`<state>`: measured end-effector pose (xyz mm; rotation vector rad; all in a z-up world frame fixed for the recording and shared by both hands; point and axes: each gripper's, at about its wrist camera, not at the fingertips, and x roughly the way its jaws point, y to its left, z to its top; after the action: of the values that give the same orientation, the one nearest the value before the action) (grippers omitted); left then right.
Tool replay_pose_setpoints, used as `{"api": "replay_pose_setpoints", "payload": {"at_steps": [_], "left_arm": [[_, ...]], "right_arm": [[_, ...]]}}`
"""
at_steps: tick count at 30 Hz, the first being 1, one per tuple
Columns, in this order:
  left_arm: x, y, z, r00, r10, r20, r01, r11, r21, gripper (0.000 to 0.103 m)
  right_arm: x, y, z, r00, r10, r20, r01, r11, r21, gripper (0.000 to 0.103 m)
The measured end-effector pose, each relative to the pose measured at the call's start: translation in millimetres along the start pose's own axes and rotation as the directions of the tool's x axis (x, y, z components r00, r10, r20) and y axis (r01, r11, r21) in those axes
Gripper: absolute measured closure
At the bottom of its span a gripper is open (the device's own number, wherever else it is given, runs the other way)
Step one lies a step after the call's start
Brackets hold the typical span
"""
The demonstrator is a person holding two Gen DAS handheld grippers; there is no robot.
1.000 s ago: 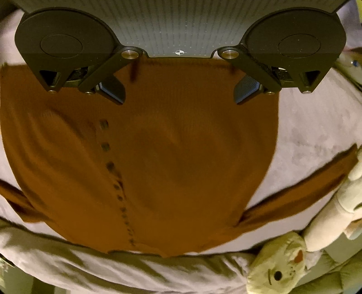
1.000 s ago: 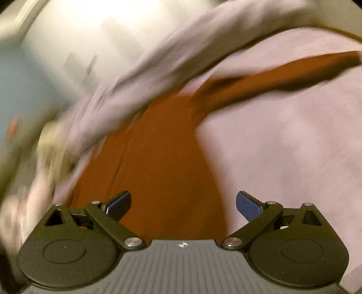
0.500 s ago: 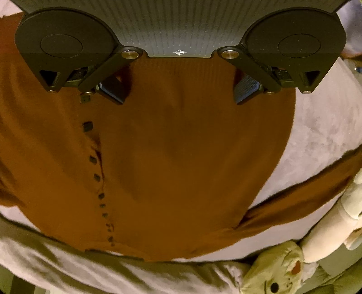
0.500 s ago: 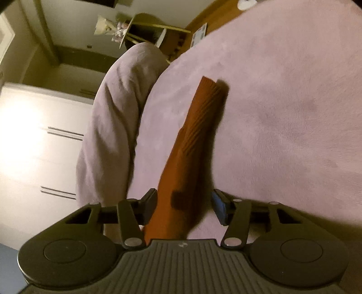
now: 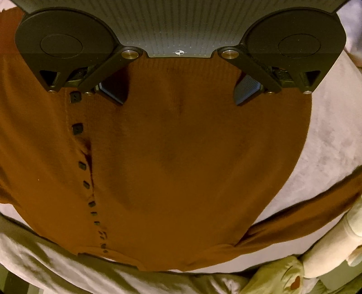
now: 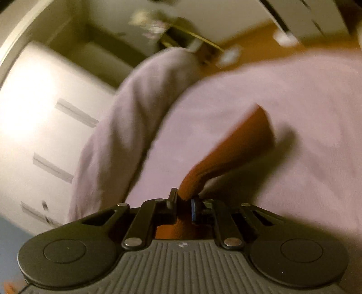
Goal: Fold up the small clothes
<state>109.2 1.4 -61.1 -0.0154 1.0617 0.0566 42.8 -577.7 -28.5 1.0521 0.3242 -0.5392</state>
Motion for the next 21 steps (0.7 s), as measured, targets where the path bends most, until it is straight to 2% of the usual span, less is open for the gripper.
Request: {"api": "replay_pose_setpoints", "payload": {"at_steps": [3, 5, 6, 9, 11, 13, 14, 16, 19, 21], "left_arm": [[0, 2, -5, 0.999, -0.015, 0.038, 0.015, 1.000, 0.001, 0.000], [-1, 4, -10, 0.998, -0.028, 0.061, 0.027, 1.000, 0.012, 0.000], [-1, 4, -10, 0.997, -0.032, 0.063, 0.031, 0.999, 0.016, 0.000], [-2, 8, -7, 0.997, -0.050, 0.054, 0.049, 0.999, 0.017, 0.000], [-4, 12, -4, 0.997, -0.061, 0.045, 0.061, 0.998, 0.013, 0.000], [-9, 15, 0, 0.997, -0.053, 0.052, 0.053, 0.999, 0.012, 0.000], [-13, 16, 4, 0.997, -0.046, 0.065, 0.045, 0.999, 0.019, 0.000], [-22, 18, 15, 0.991, -0.071, 0.116, 0.068, 0.997, 0.028, 0.000], [-28, 18, 44, 0.965, -0.204, 0.167, 0.206, 0.979, 0.005, 0.000], [-21, 12, 67, 0.934, -0.324, 0.152, 0.334, 0.941, -0.049, 0.000]], "right_arm": [[-2, 60, -16, 0.999, 0.048, 0.002, -0.047, 0.978, -0.204, 0.093], [-3, 108, -41, 0.994, 0.108, -0.030, -0.112, 0.929, -0.352, 0.093], [-3, 130, -56, 0.988, 0.142, -0.056, -0.153, 0.898, -0.412, 0.093], [-3, 192, -118, 0.947, 0.254, -0.197, -0.321, 0.779, -0.539, 0.093], [-2, 219, -163, 0.906, 0.289, -0.309, -0.420, 0.700, -0.577, 0.086], [4, 231, -197, 0.860, 0.289, -0.422, -0.499, 0.654, -0.569, 0.052], [5, 230, -209, 0.844, 0.287, -0.452, -0.517, 0.656, -0.549, 0.047], [10, 218, -218, 0.846, 0.264, -0.463, -0.504, 0.679, -0.534, 0.044], [14, 183, -220, 0.871, 0.158, -0.464, -0.414, 0.744, -0.524, 0.045], [8, 150, -220, 0.872, 0.114, -0.475, -0.368, 0.794, -0.485, 0.047]]}}
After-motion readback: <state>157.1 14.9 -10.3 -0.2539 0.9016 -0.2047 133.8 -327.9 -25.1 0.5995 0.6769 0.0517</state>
